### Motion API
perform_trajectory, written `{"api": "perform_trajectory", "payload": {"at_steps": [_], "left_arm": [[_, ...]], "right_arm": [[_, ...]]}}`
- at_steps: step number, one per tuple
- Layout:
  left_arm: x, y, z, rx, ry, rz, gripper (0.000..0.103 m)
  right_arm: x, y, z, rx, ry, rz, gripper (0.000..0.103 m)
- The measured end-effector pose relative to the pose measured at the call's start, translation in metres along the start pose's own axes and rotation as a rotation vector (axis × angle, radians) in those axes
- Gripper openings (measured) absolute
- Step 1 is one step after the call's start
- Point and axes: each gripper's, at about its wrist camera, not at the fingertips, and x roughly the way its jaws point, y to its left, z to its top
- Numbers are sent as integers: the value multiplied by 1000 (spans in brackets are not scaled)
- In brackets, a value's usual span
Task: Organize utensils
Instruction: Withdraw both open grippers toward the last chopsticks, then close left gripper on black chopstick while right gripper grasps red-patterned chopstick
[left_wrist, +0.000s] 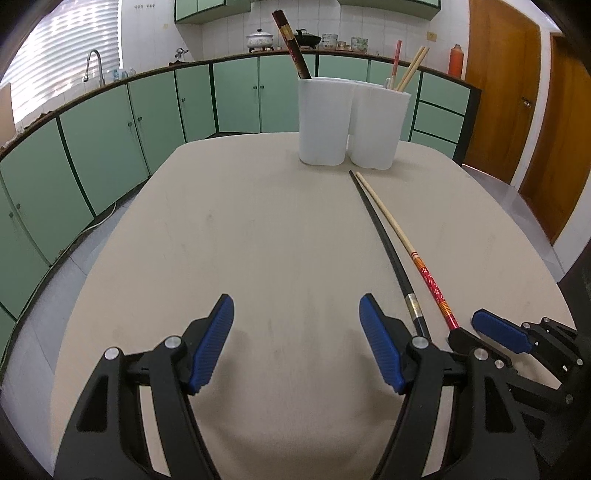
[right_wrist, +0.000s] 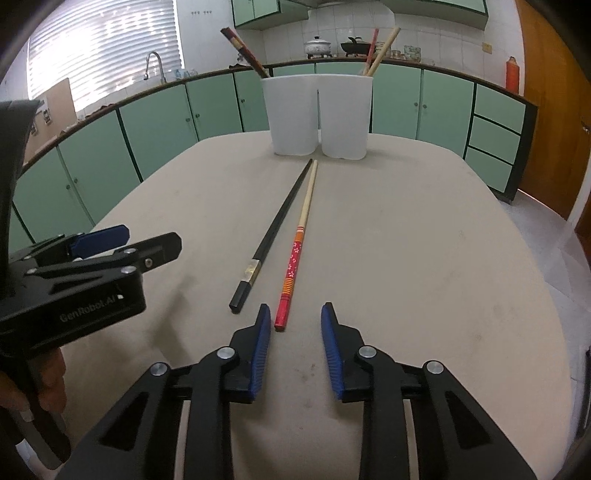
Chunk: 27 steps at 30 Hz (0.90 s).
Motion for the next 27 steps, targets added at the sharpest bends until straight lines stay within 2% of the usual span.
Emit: {"api": "perform_trajectory", "payload": {"at_steps": [9,14,27], "left_arm": [[1,-3,3,1,-7,-9,69],[1,-11,6,10,-12,-19,69],[5,-48,3,35,-8,-55,68]], "right_arm": [[2,2,1,-1,2,-11,8],[0,-4,1,21,2,-5,6],[-12,-49,-4,140,-20,-61,6]]}}
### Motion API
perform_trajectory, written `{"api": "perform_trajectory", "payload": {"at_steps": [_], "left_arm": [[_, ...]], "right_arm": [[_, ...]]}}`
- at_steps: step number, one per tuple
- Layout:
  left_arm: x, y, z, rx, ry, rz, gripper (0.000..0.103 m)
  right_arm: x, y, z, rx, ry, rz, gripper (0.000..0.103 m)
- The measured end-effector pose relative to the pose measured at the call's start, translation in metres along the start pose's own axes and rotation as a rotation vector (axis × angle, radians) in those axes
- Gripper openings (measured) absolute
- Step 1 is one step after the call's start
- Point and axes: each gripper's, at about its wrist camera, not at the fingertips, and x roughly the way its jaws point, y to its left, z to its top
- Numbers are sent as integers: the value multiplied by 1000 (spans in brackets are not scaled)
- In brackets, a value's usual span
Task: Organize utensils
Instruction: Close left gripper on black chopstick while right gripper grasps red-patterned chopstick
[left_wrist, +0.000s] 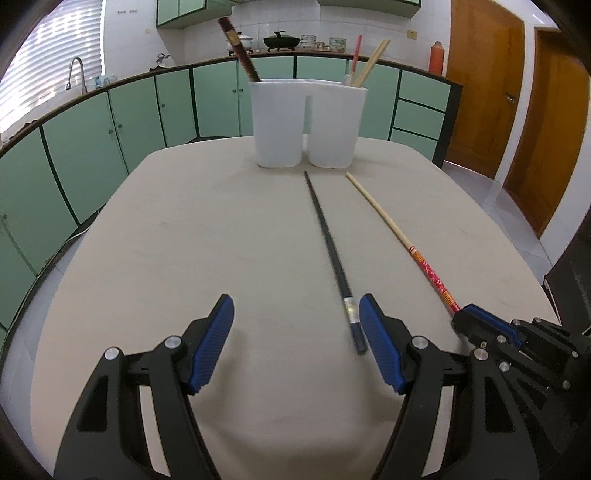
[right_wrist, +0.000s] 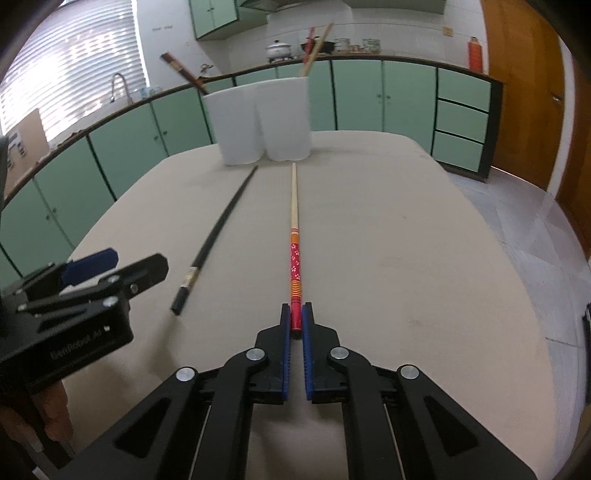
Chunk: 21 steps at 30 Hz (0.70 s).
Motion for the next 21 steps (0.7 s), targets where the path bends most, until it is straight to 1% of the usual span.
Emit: {"api": "perform_trajectory", "payload": {"at_steps": [3,6,10,13,17,21], "left_arm": [[3,-7,-2,-8,8,-3,68],[8,-15,-5,-22,31,-9,63],[14,-23,-7,-22,55,-8,55],[18,-32,-8,0,70,6,47],[18,-38,-8,16,67,13,35],[17,-41,-9,26,68,25,34]], "right_arm": [[-4,-8,0,14,-16,-7,6],[-7,-12,-1,20,-27,-3,6],[-11,-17,-2,26,-38,3,6],[-13,-21,-2,35,-46,9,6],[-16,-24,-4,32,-52,9,6],[-15,-25,-4,43,-48,11,6]]}}
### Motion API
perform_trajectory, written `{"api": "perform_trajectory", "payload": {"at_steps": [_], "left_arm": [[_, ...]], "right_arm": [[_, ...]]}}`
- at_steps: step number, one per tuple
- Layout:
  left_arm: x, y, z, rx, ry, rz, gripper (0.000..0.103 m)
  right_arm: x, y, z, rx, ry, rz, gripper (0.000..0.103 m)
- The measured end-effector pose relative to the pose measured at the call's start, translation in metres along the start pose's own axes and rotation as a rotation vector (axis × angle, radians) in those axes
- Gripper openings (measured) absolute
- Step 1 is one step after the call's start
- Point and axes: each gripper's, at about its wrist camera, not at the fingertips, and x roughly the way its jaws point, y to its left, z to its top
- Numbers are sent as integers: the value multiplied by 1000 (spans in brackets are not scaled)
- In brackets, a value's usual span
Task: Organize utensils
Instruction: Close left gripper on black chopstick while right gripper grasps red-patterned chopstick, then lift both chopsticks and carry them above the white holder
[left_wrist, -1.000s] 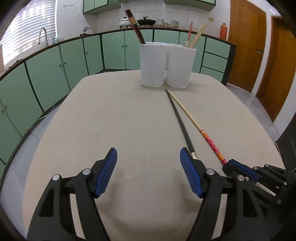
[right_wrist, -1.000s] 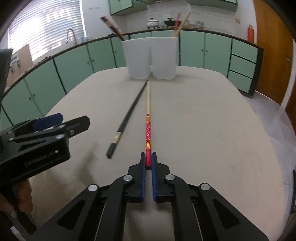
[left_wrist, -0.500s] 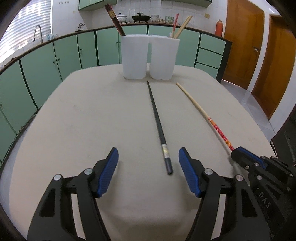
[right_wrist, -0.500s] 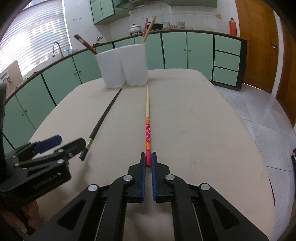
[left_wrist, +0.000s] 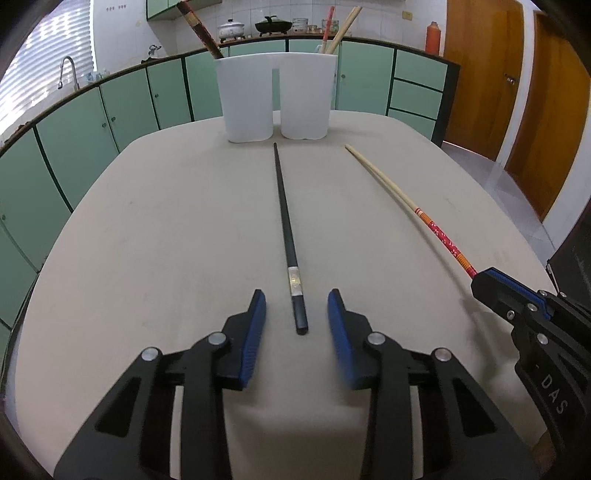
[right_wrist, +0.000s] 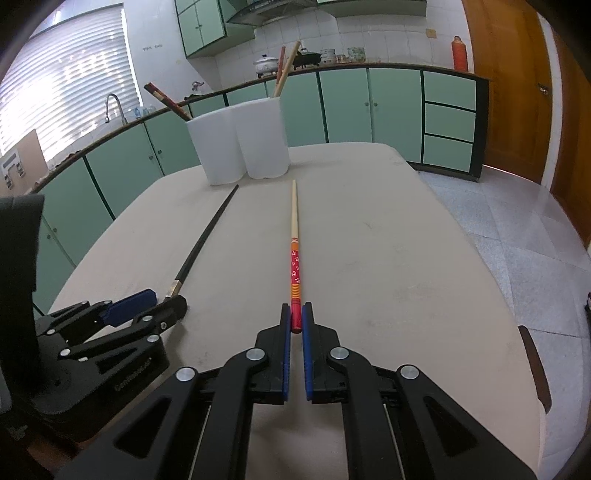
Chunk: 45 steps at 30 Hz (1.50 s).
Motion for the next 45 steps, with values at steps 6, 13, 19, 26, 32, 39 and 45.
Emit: {"api": "perform_trajectory", "payload": {"at_steps": [6,13,19,26,32,39,45], "left_arm": [[-2,-2,-3,0,-9,9,35],[-3,0,-5,-9,-13,-1,24],[-5,4,-4,-22,-8,-20,7],[-8,12,-2,-35,-6,-26,6],[-20,16,2,-25,-40,-6,6],[-41,15,8,-3,-96,13,6],[-68,19,22,-2,-172,10,6]], "right_arm": [[2,2,0,-4,3,-1,6],[2,1,2,3,3,1,6],[-1,-1,3,7,-7,-5,6],[-3,-3,4,11,-10,-9,6],[-6,-1,5,7,-19,-6,6],[-17,1,15,-9,-40,-9,6],[-36,2,29,-4,-81,10,6]]}}
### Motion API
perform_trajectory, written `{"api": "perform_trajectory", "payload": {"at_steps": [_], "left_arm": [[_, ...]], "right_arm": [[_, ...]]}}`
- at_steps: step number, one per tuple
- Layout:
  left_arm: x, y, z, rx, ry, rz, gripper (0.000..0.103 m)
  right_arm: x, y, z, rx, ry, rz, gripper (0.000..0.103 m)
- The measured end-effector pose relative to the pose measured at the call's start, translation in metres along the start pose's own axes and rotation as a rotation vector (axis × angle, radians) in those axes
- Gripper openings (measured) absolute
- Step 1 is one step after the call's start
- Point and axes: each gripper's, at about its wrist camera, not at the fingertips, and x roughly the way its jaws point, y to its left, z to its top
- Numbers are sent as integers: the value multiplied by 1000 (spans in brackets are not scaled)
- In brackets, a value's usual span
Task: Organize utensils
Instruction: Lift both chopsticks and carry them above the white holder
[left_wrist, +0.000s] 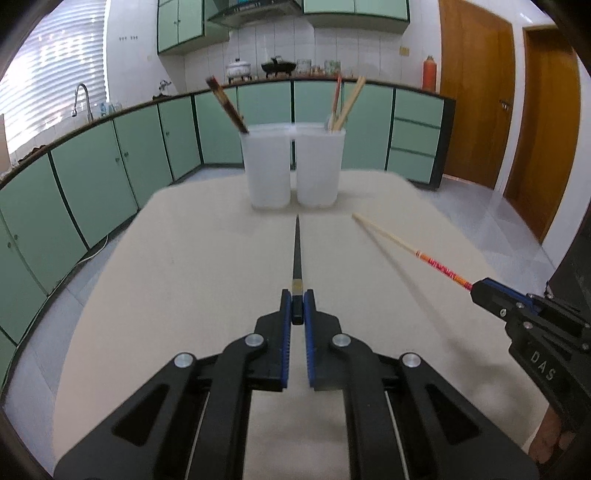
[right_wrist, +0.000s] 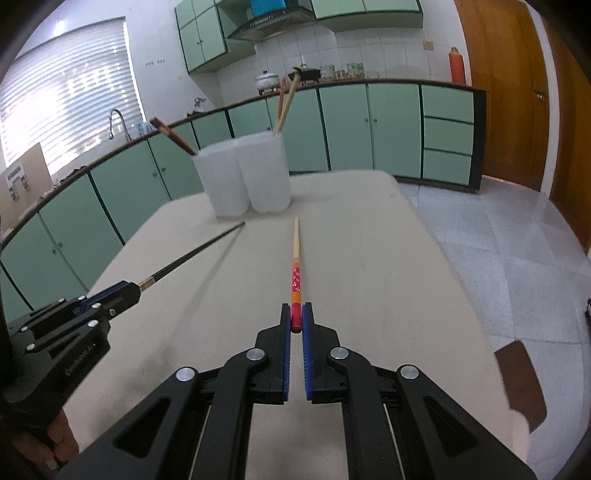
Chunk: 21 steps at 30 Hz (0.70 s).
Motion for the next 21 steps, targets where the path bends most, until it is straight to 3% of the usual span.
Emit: {"api": "perform_trajectory", "payload": {"at_steps": [13,21], "left_arm": [[-40,10,48,-26,-155,-20,6],[-47,10,68,-19,-195,-41,6]], "right_arm": [[-28,1,40,-11,-75,20,6],[-40,-2,71,12,-112,74,6]]}}
